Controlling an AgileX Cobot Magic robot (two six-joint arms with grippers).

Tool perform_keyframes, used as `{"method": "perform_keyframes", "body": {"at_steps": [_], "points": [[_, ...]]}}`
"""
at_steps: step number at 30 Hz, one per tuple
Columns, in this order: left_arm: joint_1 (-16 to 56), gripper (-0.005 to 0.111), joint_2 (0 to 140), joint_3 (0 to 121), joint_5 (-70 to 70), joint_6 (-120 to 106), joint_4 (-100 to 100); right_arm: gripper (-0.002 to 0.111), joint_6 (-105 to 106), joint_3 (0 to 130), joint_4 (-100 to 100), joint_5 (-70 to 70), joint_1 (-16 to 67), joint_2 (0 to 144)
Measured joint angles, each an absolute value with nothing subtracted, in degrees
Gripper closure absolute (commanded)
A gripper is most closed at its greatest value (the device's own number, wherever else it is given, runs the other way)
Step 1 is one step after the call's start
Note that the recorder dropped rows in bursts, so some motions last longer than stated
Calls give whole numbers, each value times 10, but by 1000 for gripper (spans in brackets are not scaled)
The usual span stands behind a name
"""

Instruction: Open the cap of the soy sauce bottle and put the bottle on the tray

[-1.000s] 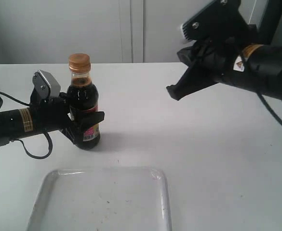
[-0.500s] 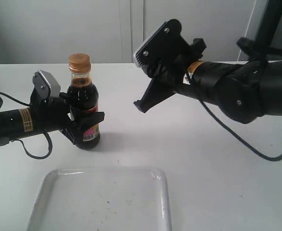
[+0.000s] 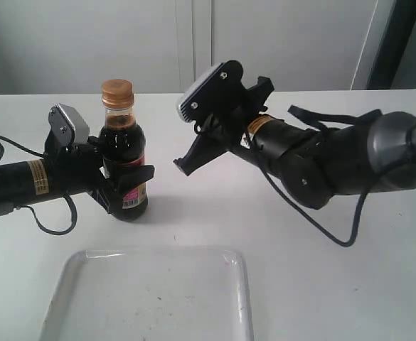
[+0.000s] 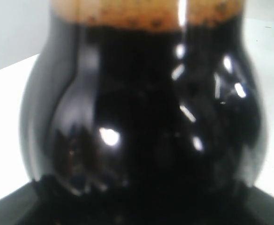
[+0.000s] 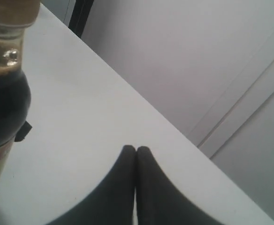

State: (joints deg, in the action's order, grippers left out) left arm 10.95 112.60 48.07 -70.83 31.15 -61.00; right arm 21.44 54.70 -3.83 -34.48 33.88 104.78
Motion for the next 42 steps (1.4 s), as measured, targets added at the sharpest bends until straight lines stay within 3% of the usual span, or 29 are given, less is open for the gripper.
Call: {"method": "perform_keyframes", "body": {"at_steps": [14, 30, 42], "points": [[110, 107, 1126, 481, -708, 312, -610, 108, 355, 549, 0, -422, 360, 1084], [110, 107, 1126, 481, -708, 311, -611, 108, 496, 663, 30, -310, 399, 1095], [110, 107, 1126, 481, -709, 311, -612, 108, 572, 678, 50, -280, 416, 1091]]}}
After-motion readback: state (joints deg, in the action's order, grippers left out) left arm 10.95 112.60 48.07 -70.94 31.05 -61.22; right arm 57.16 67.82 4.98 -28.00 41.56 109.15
